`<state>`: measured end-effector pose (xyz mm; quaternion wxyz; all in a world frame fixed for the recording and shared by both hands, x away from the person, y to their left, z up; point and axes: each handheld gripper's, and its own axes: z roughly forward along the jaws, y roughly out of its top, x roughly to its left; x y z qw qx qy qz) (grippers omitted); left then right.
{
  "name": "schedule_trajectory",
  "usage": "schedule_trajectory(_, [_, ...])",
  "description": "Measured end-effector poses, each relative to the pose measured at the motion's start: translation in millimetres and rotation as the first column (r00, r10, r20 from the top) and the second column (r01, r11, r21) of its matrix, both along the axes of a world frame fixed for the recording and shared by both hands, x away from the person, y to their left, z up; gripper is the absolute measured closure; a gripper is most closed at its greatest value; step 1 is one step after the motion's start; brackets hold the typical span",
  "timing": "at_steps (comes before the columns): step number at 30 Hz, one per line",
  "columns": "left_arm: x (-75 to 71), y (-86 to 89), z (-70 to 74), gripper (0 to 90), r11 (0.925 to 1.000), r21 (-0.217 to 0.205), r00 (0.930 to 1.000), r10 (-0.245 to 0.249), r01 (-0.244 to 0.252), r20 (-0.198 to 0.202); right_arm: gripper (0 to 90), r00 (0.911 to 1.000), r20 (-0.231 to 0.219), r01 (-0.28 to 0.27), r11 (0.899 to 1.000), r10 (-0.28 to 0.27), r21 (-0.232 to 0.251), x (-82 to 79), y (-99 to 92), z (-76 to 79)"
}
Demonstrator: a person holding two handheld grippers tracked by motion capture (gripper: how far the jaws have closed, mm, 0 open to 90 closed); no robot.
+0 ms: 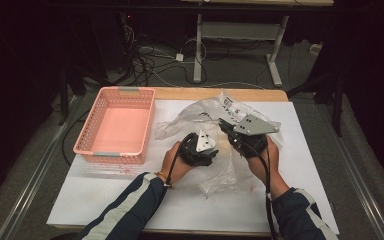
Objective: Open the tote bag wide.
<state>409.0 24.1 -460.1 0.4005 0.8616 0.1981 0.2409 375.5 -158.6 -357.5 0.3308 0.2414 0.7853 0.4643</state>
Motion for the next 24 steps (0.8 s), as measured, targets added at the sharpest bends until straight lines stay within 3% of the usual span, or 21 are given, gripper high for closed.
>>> schedule_trajectory(5, [-31.1, 8.4, 14.9, 34.1, 0.9973, 0.039, 0.9937, -0.066, 0.062, 0.091, 90.0, 0.9999, -0.016, -0.004, 1.0, 0.004, -0.01, 0.8, -0.5, -2.8])
schedule_trajectory(9, [-65.5, 29.9, 34.8, 34.1, 0.9897, 0.051, 0.9766, -0.141, 0.134, 0.163, 90.0, 0.9997, -0.024, -0.003, 1.0, 0.002, -0.021, 0.4, -2.9, -3.8])
schedule_trajectory(10, [-72.8, 37.8, 40.1, 34.1, 0.9901, 0.054, 0.9719, -0.138, 0.129, 0.191, 90.0, 0.9995, -0.032, -0.004, 1.0, 0.003, -0.022, 0.9, -4.0, -4.0])
schedule_trajectory(13, [-84.7, 66.4, 53.2, 30.1, 0.9968, 0.016, 0.9697, -0.08, 0.078, 0.231, 90.0, 0.9991, -0.043, -0.004, 1.0, 0.003, -0.026, 1.8, -7.7, -4.7])
schedule_trajectory(15, [-85.5, 86.1, 57.2, 29.1, 0.9995, -0.031, 0.9666, 0.002, 0.006, 0.256, 90.0, 0.9989, -0.047, -0.003, 0.999, 0.001, -0.032, 1.8, -10.2, -5.2])
schedule_trajectory(16, [-83.9, 94.7, 58.0, 25.6, 0.9974, -0.063, 0.9633, 0.049, -0.034, 0.264, 90.0, 0.9989, -0.047, -0.003, 0.999, 0.001, -0.035, 1.7, -11.7, -5.5])
schedule_trajectory(17, [-80.8, 101.9, 58.9, 22.9, 0.9936, -0.095, 0.9638, 0.085, -0.062, 0.253, 90.0, 0.9988, -0.048, -0.004, 0.999, 0.002, -0.038, 1.8, -13.5, -5.7])
schedule_trajectory(19, [-72.4, 109.0, 59.5, 19.7, 0.9881, -0.109, 0.9643, 0.131, -0.109, 0.23, 90.0, 0.9988, -0.049, -0.009, 0.999, 0.007, -0.044, 1.9, -18.4, -5.9])
schedule_trajectory(22, [-61.3, 110.0, 54.1, 19.1, 0.9858, -0.116, 0.9766, 0.14, -0.122, 0.163, 90.0, 0.9988, -0.049, -0.008, 0.999, 0.005, -0.048, 2.6, -28.6, -6.4])
schedule_trajectory(24, [-56.1, 104.5, 49.2, 19.1, 0.9883, -0.092, 0.9798, 0.134, -0.122, 0.148, 90.0, 0.998, -0.063, -0.003, 0.999, 0.0, -0.036, 3.4, -35.8, -7.3])
